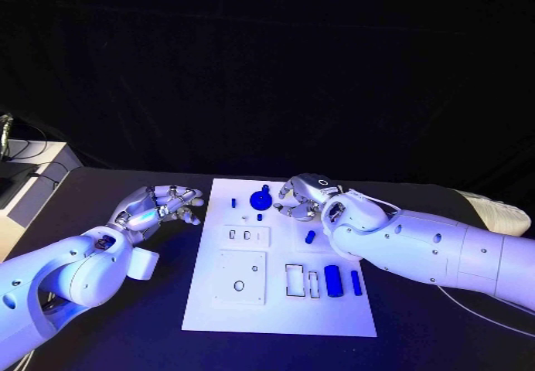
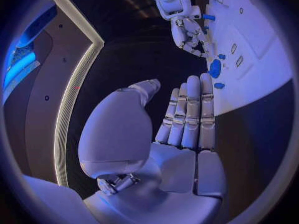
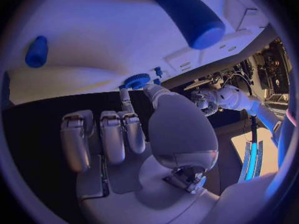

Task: Assemble the parts on the task board

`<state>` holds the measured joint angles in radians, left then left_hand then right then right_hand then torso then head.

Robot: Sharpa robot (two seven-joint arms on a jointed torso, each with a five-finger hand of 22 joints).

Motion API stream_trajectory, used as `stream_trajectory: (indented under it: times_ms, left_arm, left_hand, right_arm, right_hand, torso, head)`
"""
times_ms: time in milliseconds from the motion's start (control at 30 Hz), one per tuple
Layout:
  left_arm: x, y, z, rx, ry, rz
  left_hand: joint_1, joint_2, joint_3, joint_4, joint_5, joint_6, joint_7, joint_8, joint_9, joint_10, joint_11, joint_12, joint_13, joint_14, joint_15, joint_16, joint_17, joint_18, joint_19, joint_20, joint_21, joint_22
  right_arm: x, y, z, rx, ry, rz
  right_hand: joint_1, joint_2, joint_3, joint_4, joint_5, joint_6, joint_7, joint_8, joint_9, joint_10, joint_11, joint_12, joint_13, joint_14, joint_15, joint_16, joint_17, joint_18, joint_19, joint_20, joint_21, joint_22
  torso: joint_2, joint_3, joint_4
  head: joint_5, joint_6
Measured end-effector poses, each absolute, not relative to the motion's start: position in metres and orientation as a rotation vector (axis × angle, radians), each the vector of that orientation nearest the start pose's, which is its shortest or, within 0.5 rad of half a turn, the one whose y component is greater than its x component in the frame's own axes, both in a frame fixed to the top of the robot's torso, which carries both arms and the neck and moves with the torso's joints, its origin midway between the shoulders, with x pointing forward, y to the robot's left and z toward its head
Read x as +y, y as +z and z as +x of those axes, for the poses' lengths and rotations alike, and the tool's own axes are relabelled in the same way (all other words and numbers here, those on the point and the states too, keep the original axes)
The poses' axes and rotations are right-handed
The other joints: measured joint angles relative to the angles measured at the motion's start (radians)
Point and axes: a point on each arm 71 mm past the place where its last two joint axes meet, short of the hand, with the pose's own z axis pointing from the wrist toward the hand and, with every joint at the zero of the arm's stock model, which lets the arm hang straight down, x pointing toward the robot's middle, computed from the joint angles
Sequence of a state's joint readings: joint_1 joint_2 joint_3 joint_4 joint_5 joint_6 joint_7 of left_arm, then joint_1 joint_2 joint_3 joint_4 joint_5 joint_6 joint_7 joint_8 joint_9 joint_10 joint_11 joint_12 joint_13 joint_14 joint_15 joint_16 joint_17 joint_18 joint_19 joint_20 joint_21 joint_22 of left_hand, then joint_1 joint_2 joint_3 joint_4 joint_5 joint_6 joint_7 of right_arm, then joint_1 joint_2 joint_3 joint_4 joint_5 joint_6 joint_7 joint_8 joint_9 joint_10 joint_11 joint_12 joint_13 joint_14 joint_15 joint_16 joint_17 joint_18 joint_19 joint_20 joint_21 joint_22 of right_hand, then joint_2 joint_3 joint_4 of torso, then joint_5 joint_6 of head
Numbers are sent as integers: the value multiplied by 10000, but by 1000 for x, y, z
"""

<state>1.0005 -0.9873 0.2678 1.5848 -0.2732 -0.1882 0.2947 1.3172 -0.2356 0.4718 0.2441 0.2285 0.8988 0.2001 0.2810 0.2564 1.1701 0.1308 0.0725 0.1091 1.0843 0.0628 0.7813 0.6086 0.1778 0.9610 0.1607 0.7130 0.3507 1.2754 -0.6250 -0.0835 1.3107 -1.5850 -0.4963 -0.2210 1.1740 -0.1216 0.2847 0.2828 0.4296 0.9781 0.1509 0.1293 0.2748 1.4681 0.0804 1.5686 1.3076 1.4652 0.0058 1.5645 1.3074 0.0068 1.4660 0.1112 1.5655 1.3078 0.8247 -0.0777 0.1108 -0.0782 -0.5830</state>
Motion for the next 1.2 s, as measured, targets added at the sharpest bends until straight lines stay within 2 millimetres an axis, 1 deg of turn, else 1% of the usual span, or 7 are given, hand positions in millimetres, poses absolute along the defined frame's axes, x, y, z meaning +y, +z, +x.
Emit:
stream_trajectory:
  times_ms: [167, 233, 300, 367, 500, 833, 1200]
  left_arm:
    - [262, -154, 477, 14229, -15420, -9451]
    - [262, -155, 477, 14233, -15420, -9454]
    - [262, -155, 477, 14233, -15423, -9453]
    - [262, -155, 477, 14230, -15426, -9451]
    - [261, -156, 476, 14236, -15443, -9447]
    - [258, -159, 475, 14297, -15503, -9430]
    - [257, -166, 474, 14412, -15490, -9522]
  left_hand:
    - [0, 0, 0, 0, 0, 0, 0, 0, 6, -16, 15, 0, -1, 0, 0, 0, 0, 0, 0, 0, 5, 9]
    - [0, 0, 0, 0, 0, 0, 0, 0, 6, -15, 16, 0, -1, 0, 0, 0, 0, 1, -50, 22, 5, 8]
    - [0, 0, -43, -43, 0, 0, 0, 0, 15, -15, 16, 0, 7, -77, 8, 0, -1, 0, -77, 3, 5, 13]
    - [44, 44, -55, -55, 0, 0, 0, 0, 32, -16, 16, 0, 13, -125, 16, 0, -1, -1, -165, 18, 5, 22]
    - [160, -73, -116, -205, 0, 0, 0, 41, 56, -15, 16, 0, 34, -196, 14, 0, -27, -2, -244, 27, 58, 46]
    - [312, -121, -164, -335, -74, 0, 0, 59, 98, 60, -60, 68, 92, -232, -19, 0, -56, -1, -288, 0, 123, 95]
    - [312, -121, -191, -361, -74, -9, -10, 59, 109, 132, -57, 115, 107, -232, -19, 0, -55, 0, -322, 35, 123, 104]
  right_arm:
    - [-162, -154, 530, 14022, 5117, -1499]
    - [-169, -150, 530, 13913, 5141, -1379]
    - [-179, -145, 530, 13828, 5207, -1142]
    - [-191, -140, 530, 13815, 5321, -823]
    - [-231, -133, 533, 13962, 5613, 266]
    - [-307, -136, 536, 14540, 6043, 1859]
    - [-328, -151, 533, 15050, 6020, 1815]
  right_hand:
    - [226, -226, 226, -54, -228, 0, 0, 0, 0, 0, 0, 0, -1, 0, 0, 0, 0, 1, 0, 0, 0, 0]
    - [560, -542, 444, -251, -707, 37, 36, -25, -7, 0, 0, 0, -1, 0, 0, 0, 0, 1, 0, 0, 0, -1]
    - [994, -675, 627, -441, -1139, 29, 44, -78, -16, 0, 0, 0, -1, 0, 0, 0, 0, 0, 0, 0, 0, -1]
    - [1485, -815, 761, -770, -1563, -40, 113, -137, -33, 0, 0, 0, -1, 0, 0, 0, 0, 0, 0, 0, 0, -1]
    - [2073, -1030, 869, -1213, -1865, -68, 140, -177, -46, 0, 0, 0, -2, 0, 0, 0, 0, 0, 0, 0, 0, -2]
    - [2410, -1249, 809, -1538, -1941, -146, 218, -253, -77, -32, 32, 0, -3, 0, 0, 0, 0, 1, 0, 0, -42, -2]
    - [2448, -1287, 588, -1586, -1941, -358, 252, -389, -115, -37, 37, 0, 5, 35, 34, 0, 0, 0, 0, 0, -42, -3]
  torso:
    - [-6, -3, 12]
    - [-12, -7, 12]
    - [-17, -7, 11]
    - [-22, -7, 2]
    - [-35, 4, -19]
    - [-65, 116, -143]
    - [-49, 204, -183]
  head:
    - [-12, 32]
    - [-22, 43]
    - [-25, 55]
    - [-31, 79]
    - [-65, 117]
    - [-124, 157]
    - [-102, 96]
